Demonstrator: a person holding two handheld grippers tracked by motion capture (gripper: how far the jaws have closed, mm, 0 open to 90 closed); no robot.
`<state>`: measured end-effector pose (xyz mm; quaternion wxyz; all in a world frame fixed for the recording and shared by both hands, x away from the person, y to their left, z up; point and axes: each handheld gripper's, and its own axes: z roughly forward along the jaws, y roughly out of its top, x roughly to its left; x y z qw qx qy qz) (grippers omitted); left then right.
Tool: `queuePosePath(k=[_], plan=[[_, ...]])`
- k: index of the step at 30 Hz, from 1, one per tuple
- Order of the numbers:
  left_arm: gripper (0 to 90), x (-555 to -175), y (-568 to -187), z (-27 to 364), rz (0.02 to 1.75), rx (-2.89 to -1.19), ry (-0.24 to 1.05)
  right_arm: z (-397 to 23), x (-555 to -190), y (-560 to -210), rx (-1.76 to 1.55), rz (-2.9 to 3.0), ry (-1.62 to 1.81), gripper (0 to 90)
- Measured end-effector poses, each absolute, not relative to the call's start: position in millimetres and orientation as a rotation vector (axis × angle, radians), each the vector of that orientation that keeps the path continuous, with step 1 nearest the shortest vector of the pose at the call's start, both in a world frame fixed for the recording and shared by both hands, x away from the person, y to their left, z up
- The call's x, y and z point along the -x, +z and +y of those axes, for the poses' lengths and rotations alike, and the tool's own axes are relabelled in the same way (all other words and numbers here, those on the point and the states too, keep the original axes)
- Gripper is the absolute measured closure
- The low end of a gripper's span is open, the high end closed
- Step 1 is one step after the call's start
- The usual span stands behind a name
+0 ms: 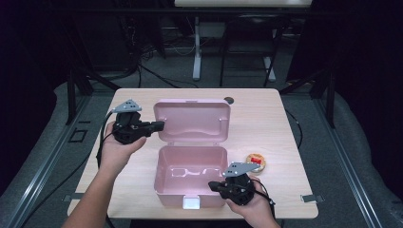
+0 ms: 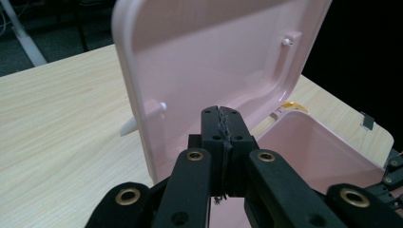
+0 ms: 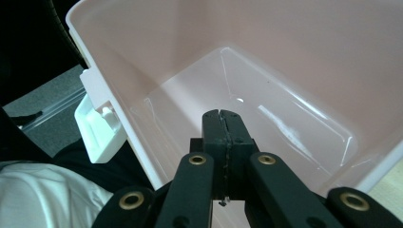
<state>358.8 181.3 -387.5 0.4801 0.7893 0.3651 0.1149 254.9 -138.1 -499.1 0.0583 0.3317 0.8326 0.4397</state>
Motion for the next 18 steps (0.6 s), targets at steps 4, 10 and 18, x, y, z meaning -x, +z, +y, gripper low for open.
queuePosePath(k=[4, 10, 18], plan=[[88.8, -357.2, -390.3, 180.9, 0.889, -1.935, 0.271, -137.4, -254.3, -499.0, -1.0, 2.519, 1.319, 90.0], [86.2, -356.4, -394.3, 183.0, 0.9, -1.928, 0.263, -137.4, -254.3, -499.0, -0.999, 2.521, 1.317, 90.0], [68.9, -352.5, -404.0, 189.2, 0.926, -1.913, 0.266, -137.2, -254.6, -499.2, -0.998, 2.515, 1.317, 90.0]])
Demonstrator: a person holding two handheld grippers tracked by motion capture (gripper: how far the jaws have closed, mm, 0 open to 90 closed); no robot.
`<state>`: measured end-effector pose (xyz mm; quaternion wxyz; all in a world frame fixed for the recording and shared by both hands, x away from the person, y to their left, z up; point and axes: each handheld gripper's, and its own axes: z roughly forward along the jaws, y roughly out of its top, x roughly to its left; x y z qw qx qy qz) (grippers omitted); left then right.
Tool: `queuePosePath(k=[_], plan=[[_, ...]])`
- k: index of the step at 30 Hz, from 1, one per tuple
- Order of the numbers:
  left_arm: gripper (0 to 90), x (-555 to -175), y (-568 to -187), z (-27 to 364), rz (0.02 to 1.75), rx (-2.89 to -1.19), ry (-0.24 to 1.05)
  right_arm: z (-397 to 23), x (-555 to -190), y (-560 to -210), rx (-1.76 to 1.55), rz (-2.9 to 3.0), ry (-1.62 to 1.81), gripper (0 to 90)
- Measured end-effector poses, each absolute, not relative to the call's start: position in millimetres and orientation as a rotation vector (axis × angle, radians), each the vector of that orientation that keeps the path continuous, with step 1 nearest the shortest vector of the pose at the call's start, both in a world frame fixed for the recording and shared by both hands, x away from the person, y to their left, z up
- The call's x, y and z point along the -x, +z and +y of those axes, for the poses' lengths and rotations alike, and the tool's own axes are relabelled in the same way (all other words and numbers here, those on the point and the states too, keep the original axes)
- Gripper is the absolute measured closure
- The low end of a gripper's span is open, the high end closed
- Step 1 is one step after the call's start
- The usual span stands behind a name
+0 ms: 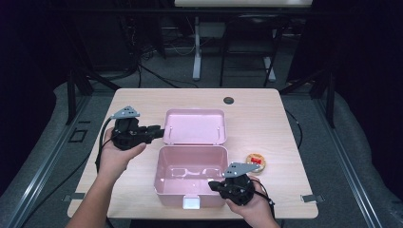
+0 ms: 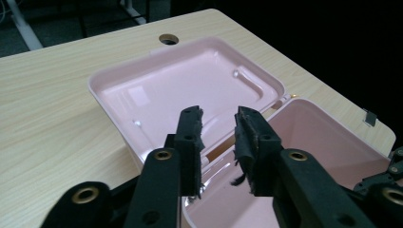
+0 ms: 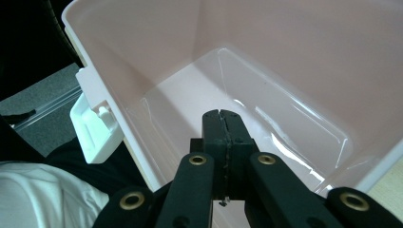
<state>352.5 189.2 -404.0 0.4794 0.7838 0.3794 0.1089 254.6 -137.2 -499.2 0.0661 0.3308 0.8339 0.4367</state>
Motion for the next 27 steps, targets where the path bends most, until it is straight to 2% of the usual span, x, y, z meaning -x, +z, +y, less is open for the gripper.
queuePosePath(k=[7, 14, 21, 27], plan=[[59.5, -344.6, -416.3, 198.4, 0.951, -1.898, 0.282, -137.2, -254.4, -499.2, -1.014, 2.504, 1.324, 89.9], [53.8, -338.4, -431.4, 209.2, 0.975, -1.888, 0.299, -139.9, -254.2, -492.1, -1.011, 2.47, 1.364, 84.1], [53.3, -333.5, -437.8, 219.9, 0.964, -1.864, 0.3, -146.5, -254.4, -480.0, -1.004, 2.421, 1.418, 69.8], [48.6, -327.6, -440.1, 226.8, 1.012, -1.879, 0.302, -155.7, -257.9, -472.1, -0.943, 2.373, 1.491, 59.0]])
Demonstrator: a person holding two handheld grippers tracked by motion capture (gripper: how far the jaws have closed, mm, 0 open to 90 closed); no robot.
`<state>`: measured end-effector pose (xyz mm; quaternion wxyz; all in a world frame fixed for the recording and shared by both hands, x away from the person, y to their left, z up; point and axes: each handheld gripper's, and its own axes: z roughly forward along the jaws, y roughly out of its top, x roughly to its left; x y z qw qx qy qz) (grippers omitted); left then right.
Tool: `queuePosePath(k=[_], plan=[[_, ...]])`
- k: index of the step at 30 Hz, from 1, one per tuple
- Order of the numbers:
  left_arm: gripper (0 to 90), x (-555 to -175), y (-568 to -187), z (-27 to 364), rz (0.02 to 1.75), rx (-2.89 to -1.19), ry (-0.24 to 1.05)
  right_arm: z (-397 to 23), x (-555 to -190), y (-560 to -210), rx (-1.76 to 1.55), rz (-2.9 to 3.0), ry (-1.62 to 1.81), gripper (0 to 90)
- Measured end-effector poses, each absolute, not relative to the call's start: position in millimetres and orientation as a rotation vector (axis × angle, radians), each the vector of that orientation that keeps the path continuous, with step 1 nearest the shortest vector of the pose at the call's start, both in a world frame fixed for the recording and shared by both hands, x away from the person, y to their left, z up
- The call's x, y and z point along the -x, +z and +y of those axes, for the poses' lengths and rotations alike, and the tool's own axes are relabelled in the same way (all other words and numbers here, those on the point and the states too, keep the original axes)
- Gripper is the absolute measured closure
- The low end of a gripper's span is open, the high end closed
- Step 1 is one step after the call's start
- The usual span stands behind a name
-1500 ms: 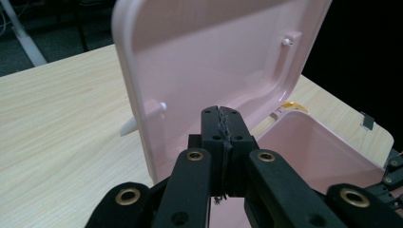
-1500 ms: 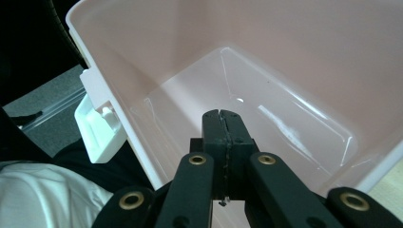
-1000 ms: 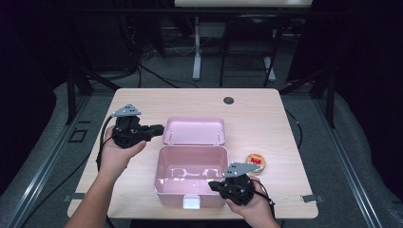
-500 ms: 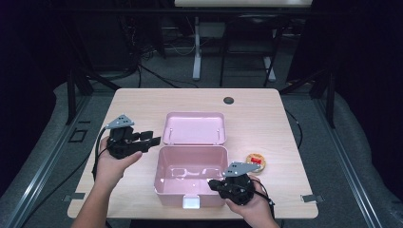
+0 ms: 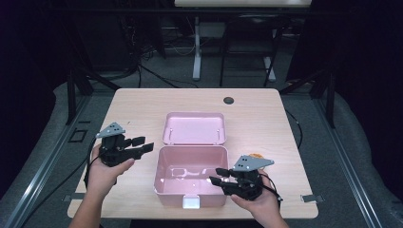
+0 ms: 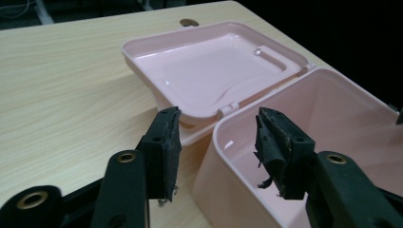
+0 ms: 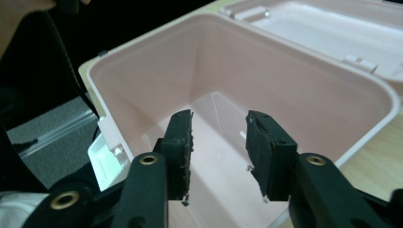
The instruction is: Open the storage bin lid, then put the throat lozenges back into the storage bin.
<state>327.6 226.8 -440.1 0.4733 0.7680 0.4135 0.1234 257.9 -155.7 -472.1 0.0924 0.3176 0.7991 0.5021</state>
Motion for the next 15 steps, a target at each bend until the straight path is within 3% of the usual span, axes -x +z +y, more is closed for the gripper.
queuePosePath(k=[15], plan=[[41.2, -319.0, -432.8, 231.9, 0.996, -1.895, 0.314, -174.7, -279.3, -452.0, -1.055, 2.337, 1.42, 31.0]])
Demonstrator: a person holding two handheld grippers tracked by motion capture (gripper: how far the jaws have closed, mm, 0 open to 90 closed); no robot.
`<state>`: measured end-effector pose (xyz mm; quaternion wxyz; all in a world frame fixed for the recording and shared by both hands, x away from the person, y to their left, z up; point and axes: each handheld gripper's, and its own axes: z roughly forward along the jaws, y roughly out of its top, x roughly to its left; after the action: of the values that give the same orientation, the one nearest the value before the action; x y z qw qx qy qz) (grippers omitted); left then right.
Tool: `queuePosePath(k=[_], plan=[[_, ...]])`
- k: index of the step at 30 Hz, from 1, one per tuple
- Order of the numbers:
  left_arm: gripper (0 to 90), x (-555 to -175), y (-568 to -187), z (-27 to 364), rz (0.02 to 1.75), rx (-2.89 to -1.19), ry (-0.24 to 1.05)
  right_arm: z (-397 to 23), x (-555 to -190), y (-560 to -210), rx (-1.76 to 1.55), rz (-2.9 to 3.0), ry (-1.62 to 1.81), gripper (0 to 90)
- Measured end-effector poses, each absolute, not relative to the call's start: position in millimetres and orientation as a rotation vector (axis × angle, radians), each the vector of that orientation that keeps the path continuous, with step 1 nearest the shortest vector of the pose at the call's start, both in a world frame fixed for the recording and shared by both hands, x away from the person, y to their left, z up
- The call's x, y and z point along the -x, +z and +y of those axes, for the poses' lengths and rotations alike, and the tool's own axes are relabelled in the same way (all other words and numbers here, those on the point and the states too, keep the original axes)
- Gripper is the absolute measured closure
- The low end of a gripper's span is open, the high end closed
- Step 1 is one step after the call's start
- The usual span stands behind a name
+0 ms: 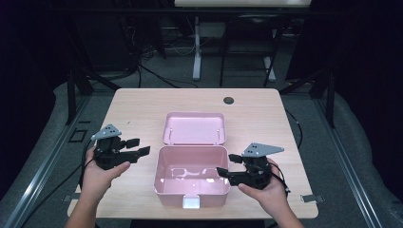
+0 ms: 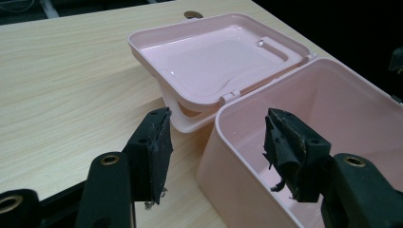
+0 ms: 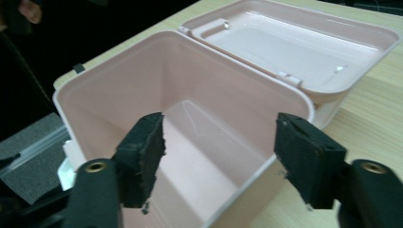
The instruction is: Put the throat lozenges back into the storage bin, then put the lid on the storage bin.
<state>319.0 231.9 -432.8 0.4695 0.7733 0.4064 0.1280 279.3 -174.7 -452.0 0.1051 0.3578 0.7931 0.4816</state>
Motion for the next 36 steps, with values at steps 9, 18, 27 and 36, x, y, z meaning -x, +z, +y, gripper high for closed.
queuePosePath(k=[9, 18, 27, 36], plan=[[41.1, -314.4, -426.2, 234.5, 0.978, -1.878, 0.312, -181.1, -291.6, -441.0, -1.047, 2.388, 1.34, 24.6], [40.8, -312.9, -423.7, 235.7, 0.972, -1.887, 0.307, -181.6, -300.9, -430.6, -1.029, 2.413, 1.233, 20.5], [40.6, -312.6, -421.7, 238.8, 0.973, -1.871, 0.31, -184.8, -313.6, -421.9, -1.039, 2.425, 1.103, 21.2], [40.5, -313.3, -422.8, 240.9, 0.984, -1.876, 0.299, -187.4, -325.2, -418.9, -1.045, 2.452, 1.007, 21.3]])
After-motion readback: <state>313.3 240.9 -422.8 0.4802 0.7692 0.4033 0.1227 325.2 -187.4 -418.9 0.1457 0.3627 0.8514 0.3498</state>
